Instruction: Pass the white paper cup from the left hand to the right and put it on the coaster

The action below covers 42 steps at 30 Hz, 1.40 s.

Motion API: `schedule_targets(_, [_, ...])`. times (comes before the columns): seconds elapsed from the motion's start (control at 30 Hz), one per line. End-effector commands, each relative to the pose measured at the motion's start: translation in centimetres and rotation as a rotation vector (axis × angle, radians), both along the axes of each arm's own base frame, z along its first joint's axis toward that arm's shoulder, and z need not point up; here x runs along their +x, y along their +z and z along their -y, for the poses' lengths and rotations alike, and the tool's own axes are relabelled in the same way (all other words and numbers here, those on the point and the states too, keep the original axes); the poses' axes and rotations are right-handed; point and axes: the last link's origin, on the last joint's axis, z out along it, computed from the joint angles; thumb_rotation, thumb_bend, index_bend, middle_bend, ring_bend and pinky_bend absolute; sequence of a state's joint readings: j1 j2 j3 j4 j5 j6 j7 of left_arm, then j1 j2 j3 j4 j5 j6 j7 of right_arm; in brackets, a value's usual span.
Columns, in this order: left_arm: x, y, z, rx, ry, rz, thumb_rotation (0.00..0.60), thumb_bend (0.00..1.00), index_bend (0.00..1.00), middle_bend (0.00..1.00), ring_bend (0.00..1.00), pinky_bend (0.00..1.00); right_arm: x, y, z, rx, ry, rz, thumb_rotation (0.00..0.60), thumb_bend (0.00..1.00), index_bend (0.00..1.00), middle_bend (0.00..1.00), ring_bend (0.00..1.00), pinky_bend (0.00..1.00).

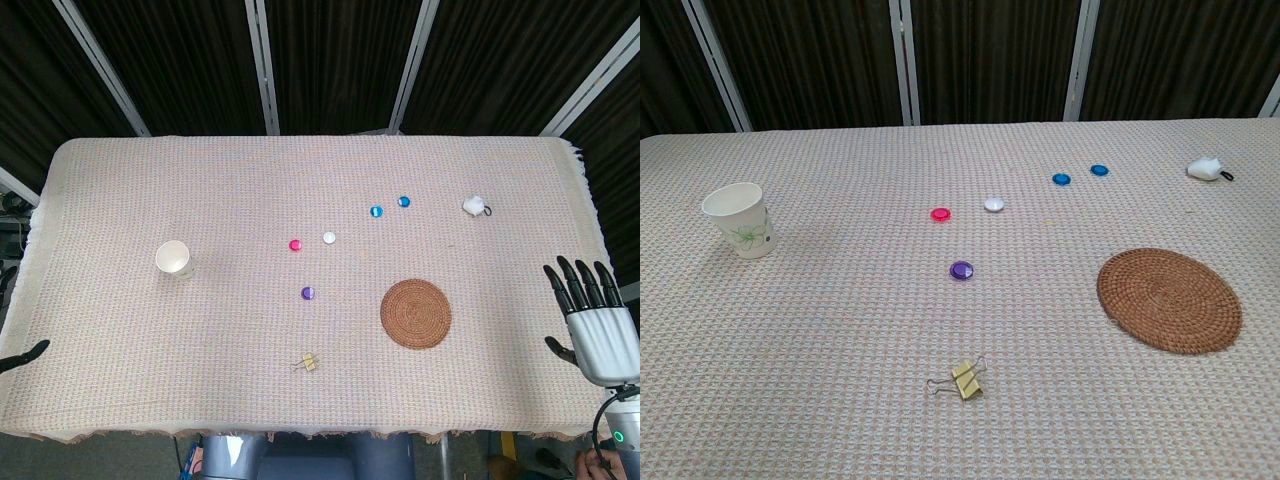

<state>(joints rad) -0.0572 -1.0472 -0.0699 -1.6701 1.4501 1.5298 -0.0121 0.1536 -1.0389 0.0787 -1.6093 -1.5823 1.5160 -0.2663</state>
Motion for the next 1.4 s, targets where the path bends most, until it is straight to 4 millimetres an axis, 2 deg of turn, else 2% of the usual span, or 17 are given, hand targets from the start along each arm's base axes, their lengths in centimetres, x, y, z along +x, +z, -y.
schedule_targets(0.03, [0.0,0.0,0.0,-0.001,0.001,0.0,0.6,0.04,0.0,0.0,0.0,0.0,0.0,0.0,0.0,-0.004,0.005,0.004,0.6,0.0,0.0,0.0,0.0,0.0])
schedule_targets(0.27, [0.1,-0.2,-0.8,-0.015,-0.005,0.007,0.6,0.04,0.0,0.0,0.0,0.0,0.1,0.0,-0.1,-0.005,0.008,0.009,0.6,0.0,0.0,0.0,0.0,0.0])
schedule_targets(0.4, [1.2,-1.0,-3.6,-0.056,-0.059,0.014,0.6,0.03,0.0,0.0,0.0,0.0,0.3,0.2,0.1,-0.016,0.013,0.03,0.6,0.0,0.0,0.0,0.0,0.0])
schedule_targets(0.47, [2.2,-1.9,-5.9,-0.1,-0.105,0.011,0.6,0.03,0.0,0.0,0.0,0.0,0.4,0.3,0.2,-0.024,0.016,0.038,0.6,0.0,0.0,0.0,0.0,0.0])
schedule_targets(0.5, [2.5,-2.1,-6.5,-0.112,-0.116,0.006,0.6,0.03,0.0,0.0,0.0,0.0,0.5,0.3,0.2,-0.027,0.017,0.039,0.6,0.0,0.0,0.0,0.0,0.0])
schedule_targets(0.7, [6.1,-5.6,-13.3,-0.24,-0.213,-0.141,0.6,0.03,0.0,0.0,0.0,0.0,0.1,0.6,0.5,-0.062,-0.005,0.012,0.6,0.0,0.0,0.0,0.0,0.0])
schedule_targets(0.93, [7.4,-9.0,-17.7,-0.351,-0.189,-0.214,0.6,0.03,0.01,0.0,0.0,0.09,-0.6,0.5,1.1,-0.072,-0.048,-0.011,0.6,0.0,0.0,0.0,0.0,0.0])
schedule_targets(1.13, [6.9,-11.5,-18.8,-0.425,-0.162,-0.197,0.6,0.03,0.07,0.02,0.0,0.16,-0.9,0.4,1.4,-0.074,-0.066,-0.018,0.6,0.0,0.0,0.0,0.0,0.0])
schedule_targets(1.4, [6.1,-12.8,-20.3,-0.414,-0.148,-0.208,0.6,0.03,0.09,0.04,0.03,0.19,-1.2,0.2,1.6,-0.074,-0.079,-0.03,0.6,0.0,0.0,0.0,0.0,0.0])
